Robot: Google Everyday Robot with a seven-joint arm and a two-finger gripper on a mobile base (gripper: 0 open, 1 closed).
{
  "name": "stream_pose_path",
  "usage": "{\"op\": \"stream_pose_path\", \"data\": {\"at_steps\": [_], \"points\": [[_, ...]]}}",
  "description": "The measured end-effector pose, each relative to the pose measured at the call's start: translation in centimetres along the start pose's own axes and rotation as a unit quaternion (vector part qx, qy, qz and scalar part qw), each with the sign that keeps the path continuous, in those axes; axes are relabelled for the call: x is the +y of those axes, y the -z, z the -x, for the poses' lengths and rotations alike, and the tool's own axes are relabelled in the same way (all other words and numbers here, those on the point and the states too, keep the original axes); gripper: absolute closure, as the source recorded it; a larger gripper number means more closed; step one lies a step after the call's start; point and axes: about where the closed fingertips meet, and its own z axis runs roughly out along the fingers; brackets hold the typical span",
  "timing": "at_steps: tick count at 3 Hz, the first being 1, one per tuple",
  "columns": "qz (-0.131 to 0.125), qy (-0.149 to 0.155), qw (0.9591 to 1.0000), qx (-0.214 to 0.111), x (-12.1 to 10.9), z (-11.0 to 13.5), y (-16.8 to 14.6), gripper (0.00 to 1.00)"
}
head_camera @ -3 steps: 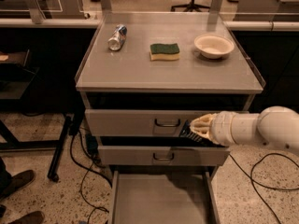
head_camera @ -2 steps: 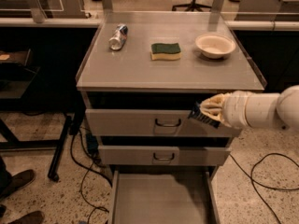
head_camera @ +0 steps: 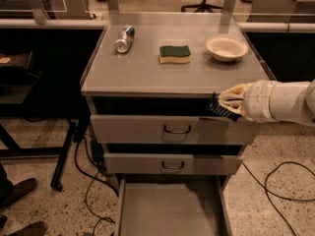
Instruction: Pick rxbar blueberry from bottom drawer and place on counter
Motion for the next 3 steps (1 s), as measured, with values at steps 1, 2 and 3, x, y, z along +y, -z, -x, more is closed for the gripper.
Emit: {"op": "stream_pose_path", "data": {"at_steps": [1, 2, 3], "points": [[-0.023, 0.014, 0.9996, 0.007, -3.2, 0.2, 1.6, 1.00], [-0.057, 0.039, 0.9973, 0.024, -8.0, 0.8, 4.6, 1.00], [-0.057, 0.039, 0.9973, 0.024, -8.0, 0.8, 4.6, 1.00]]}}
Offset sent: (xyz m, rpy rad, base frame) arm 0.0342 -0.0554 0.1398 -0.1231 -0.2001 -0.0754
